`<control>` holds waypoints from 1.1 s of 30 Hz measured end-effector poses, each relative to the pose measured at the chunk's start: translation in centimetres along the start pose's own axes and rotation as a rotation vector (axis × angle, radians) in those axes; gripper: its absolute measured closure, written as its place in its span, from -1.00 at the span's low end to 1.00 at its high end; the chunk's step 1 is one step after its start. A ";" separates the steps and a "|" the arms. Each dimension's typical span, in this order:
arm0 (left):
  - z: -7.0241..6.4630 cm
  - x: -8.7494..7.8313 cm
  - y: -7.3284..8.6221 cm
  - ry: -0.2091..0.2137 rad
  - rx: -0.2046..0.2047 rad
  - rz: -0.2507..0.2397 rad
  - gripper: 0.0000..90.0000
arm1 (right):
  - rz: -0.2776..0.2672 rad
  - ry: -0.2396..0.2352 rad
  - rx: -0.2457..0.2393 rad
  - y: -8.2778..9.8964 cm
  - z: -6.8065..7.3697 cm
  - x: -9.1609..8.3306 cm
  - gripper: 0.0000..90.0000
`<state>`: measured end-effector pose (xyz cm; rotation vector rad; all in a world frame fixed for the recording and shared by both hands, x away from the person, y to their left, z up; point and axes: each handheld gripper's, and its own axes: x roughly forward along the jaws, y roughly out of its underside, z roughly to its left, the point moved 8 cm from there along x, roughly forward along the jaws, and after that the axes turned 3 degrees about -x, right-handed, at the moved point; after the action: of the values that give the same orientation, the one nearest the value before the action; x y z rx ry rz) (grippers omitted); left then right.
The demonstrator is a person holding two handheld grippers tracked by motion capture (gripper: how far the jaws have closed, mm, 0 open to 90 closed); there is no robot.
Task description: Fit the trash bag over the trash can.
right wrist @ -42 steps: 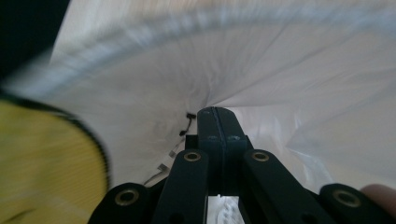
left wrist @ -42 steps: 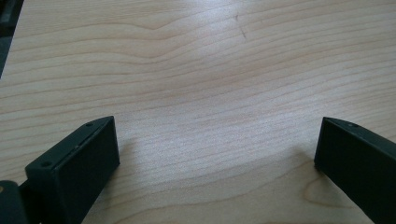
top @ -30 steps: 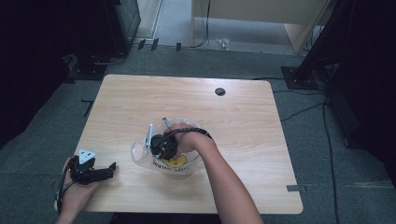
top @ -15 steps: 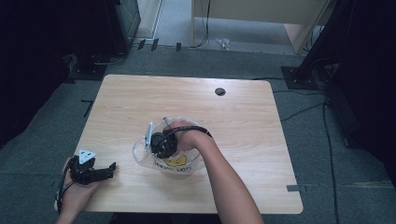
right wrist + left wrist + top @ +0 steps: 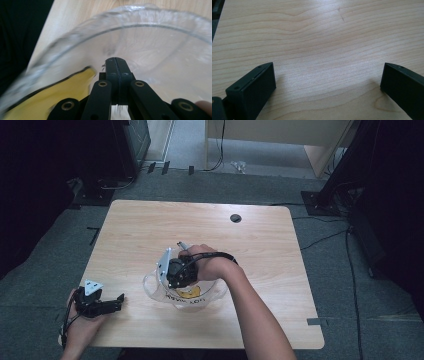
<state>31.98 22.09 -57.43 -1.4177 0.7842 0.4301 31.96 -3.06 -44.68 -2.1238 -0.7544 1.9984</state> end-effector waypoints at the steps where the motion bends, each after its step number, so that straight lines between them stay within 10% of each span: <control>1: 0.0 0.0 0.0 0.000 0.000 0.000 -1.00 | 0.002 0.005 -0.003 0.0 0.3 -0.5 1.00; 7: 0.0 0.0 0.0 0.000 0.000 0.000 -1.00 | 0.065 0.025 -0.042 1.5 2.5 -2.0 1.00; 16: 0.0 0.0 0.0 -0.002 -0.001 0.000 -1.00 | 0.136 0.102 0.070 5.7 2.9 -3.0 1.00; 33: 0.0 0.0 0.0 -0.002 -0.002 0.000 -1.00 | -0.195 0.131 0.141 4.7 2.8 -6.0 1.00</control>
<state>31.99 22.07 -57.43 -1.4195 0.7823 0.4319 30.57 -10.43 -41.60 -1.9947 -0.7438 1.7425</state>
